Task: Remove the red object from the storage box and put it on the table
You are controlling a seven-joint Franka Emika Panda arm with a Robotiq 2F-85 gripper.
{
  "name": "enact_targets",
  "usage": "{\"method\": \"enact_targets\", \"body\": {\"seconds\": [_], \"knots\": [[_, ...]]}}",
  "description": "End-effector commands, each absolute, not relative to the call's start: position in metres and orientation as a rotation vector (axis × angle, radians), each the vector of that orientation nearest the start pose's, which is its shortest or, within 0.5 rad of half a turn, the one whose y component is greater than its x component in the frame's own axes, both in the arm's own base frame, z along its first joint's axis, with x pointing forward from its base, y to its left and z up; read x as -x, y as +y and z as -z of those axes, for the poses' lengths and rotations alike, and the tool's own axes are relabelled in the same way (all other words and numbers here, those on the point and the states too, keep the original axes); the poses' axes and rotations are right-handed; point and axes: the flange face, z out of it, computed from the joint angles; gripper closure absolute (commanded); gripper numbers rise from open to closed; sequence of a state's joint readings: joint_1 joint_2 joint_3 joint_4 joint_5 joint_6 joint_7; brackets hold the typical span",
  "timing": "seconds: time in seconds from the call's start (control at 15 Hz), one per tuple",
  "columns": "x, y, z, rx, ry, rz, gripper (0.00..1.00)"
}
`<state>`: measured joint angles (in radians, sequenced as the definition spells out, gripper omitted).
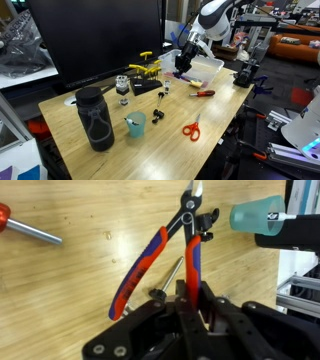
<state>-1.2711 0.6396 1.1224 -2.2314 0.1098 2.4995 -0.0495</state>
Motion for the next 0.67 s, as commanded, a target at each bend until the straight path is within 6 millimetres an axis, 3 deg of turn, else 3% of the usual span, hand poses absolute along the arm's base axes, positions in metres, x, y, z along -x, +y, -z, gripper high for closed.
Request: {"method": "enact_targets", "body": {"seconds": [0.0,0.6], "knots": [[-0.549,-0.077,-0.230,2.511,0.388,-0.131,0.96],[-0.564,-0.051,-0.185,2.451,0.475,-0.444,0.96]]}}
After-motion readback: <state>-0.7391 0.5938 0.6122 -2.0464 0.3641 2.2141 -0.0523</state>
